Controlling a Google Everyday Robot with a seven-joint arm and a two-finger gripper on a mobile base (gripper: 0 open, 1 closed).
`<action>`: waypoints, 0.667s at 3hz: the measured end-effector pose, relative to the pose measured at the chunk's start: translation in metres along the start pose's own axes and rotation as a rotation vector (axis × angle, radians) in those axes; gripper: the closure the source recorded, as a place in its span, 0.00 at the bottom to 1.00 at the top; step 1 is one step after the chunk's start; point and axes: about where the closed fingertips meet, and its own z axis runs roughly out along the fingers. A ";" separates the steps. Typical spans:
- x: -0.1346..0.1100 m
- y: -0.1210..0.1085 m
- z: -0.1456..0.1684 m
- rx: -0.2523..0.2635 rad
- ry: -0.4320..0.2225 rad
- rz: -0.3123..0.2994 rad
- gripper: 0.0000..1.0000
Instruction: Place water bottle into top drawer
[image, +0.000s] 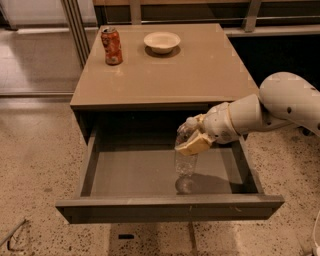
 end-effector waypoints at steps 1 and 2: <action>0.002 0.001 0.003 -0.009 -0.004 -0.014 1.00; 0.015 -0.005 0.014 -0.024 -0.020 -0.072 1.00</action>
Offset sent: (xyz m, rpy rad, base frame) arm 0.0155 -0.0057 -0.0425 0.0089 -0.1055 0.1286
